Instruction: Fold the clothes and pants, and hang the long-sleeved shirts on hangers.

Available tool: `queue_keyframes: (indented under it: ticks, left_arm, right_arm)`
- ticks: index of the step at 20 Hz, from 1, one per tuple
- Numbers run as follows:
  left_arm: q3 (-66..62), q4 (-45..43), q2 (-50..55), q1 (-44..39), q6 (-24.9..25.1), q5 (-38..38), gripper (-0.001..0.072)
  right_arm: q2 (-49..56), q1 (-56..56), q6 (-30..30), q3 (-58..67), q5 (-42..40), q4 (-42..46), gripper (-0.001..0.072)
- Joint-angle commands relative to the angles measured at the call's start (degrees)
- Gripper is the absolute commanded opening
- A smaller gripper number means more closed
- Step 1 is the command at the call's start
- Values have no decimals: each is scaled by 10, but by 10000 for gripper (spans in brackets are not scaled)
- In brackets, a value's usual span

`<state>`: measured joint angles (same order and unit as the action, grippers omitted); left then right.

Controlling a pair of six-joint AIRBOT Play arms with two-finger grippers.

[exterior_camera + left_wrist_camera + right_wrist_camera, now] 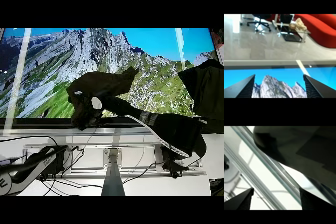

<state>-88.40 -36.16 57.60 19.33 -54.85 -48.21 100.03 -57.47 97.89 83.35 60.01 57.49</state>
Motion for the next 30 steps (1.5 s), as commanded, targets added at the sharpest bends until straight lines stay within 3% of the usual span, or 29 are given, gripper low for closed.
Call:
queue_keyframes:
  ticks: [1, 10, 12, 13, 16, 17, 22, 26, 30]
  left_arm:
    - [0, -16, 0, 0, 0, -10, 697]
    - [0, -15, 0, 0, 0, -10, 697]
    - [0, -15, 0, 0, 0, -10, 697]
    - [0, -15, 0, 0, 0, -10, 697]
    - [0, -16, 0, 0, 0, -10, 697]
    - [0, -16, 0, 0, 0, -10, 697]
    - [0, -16, 0, 0, 0, -10, 697]
    - [0, -16, 0, 0, -20, -25, 697]
    - [0, -27, 0, 0, -19, -95, 697]
  right_arm:
    - [23, -15, 52, 7, -71, -42, 623]
    - [152, -15, 130, 163, -100, -11, 609]
    - [165, -14, 158, 175, -95, 20, 535]
    - [169, -14, 161, 175, -86, 26, 476]
    - [171, -10, 158, 177, -51, 28, 105]
    - [170, -7, 148, 187, -41, 29, 18]
    - [139, 47, 97, 285, 50, 128, 18]
    - [35, 146, 56, 303, 118, 261, 17]
    - [-86, 288, 11, 303, 168, 309, 17]
